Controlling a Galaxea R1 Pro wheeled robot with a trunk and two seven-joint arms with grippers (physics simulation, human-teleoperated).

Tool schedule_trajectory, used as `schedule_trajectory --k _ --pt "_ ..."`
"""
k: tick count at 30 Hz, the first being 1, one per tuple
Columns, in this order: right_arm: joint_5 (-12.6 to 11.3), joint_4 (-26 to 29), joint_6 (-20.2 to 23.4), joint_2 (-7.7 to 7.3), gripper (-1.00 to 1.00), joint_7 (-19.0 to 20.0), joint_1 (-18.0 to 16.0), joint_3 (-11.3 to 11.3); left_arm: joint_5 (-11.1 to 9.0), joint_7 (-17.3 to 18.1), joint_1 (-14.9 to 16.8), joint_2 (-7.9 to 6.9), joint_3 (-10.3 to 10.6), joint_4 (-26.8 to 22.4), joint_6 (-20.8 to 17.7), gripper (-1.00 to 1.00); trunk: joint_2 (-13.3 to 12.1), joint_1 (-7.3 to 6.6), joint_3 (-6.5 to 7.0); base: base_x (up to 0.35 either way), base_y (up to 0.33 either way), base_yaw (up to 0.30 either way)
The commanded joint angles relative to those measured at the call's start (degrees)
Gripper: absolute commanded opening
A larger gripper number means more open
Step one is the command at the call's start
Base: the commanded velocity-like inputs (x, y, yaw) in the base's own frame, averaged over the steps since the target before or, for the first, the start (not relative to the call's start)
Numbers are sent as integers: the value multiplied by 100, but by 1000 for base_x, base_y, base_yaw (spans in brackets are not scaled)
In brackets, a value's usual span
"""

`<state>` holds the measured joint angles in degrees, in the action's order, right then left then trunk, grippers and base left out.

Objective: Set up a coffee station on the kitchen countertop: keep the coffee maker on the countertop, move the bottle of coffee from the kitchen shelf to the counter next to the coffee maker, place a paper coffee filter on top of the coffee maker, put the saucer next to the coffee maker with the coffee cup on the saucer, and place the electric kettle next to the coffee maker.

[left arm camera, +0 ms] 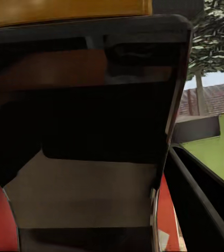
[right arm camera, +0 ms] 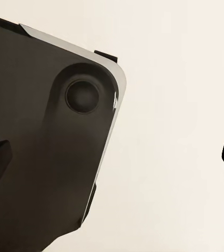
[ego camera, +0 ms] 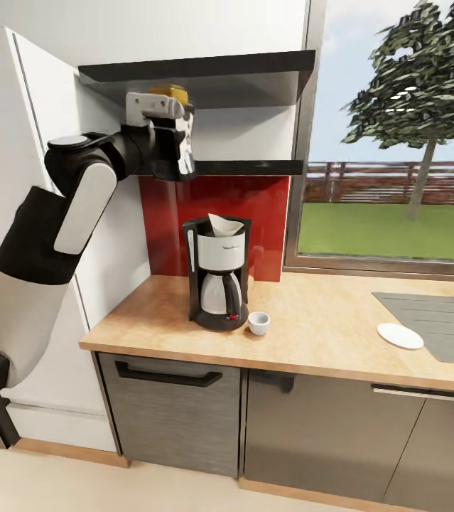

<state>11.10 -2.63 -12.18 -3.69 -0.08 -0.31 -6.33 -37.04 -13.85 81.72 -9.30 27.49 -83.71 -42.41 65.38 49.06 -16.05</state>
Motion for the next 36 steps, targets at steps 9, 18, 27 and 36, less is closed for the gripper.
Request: schedule_trajectory --k 9,18,27,36 --pt "-4 -10 -27 -3 100 -1 -4 -38 -43 -48 -862 -379 14 -523 23 -100 5 0 -5 0 0 0" --pt "-9 -9 -26 -7 100 -1 -4 -31 -48 -48 -1895 -755 11 -645 750 -100 5 0 -5 0 0 0" --pt "-11 -9 -30 -9 100 -6 -4 -28 -49 -48 -2105 -784 5 -638 922 -100 5 0 -5 0 0 0" --pt "-5 -9 -20 -9 100 -4 -4 -28 -49 -48 -2108 -784 10 -637 919 -100 5 0 -5 0 0 0"
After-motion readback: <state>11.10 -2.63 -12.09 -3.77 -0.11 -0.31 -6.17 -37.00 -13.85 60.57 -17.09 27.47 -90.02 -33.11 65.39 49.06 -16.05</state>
